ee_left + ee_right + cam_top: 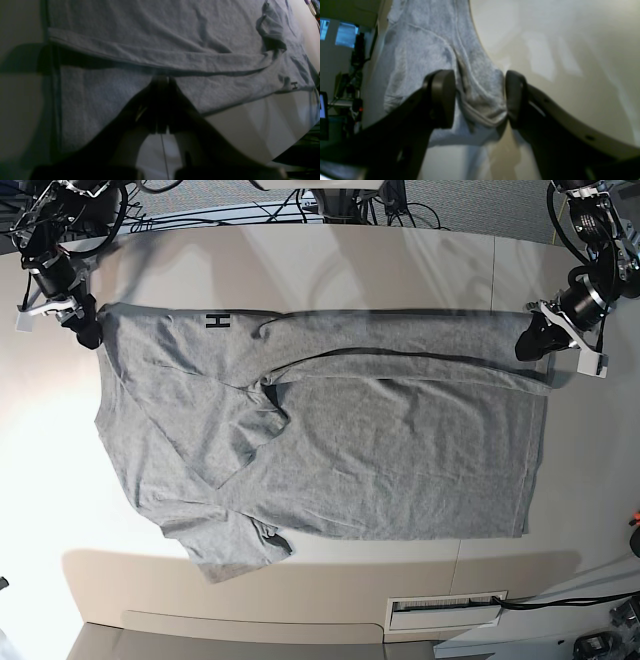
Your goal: Fold the T-shirt properly
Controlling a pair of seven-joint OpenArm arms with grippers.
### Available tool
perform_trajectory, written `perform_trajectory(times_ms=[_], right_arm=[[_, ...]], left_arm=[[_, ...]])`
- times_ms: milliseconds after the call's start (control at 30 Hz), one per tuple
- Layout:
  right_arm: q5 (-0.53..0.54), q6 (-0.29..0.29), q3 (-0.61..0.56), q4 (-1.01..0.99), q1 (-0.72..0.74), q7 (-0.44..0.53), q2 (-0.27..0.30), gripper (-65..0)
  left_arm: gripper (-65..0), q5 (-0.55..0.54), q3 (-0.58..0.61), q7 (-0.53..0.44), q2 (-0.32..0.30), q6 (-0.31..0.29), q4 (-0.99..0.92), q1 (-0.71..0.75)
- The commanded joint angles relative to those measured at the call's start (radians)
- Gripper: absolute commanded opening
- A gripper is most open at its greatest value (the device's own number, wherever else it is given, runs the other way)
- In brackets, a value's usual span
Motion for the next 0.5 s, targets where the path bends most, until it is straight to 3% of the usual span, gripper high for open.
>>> perform_trajectory(times_ms=[0, 467], right_arm=[[-0.029, -0.019, -0.005, 0.009, 0.000, -0.013, 0.012, -33.2], [-0.047, -0.045, -0.090, 0.009, 0.000, -0.008, -0.038, -33.3]], left_arm=[[-65.0, -0.022, -0.006, -0.018, -0.019, -0.005, 0.015, -0.005], [-65.0, -0.022, -0.006, -0.018, -0.019, -0.005, 0.015, -0.005]])
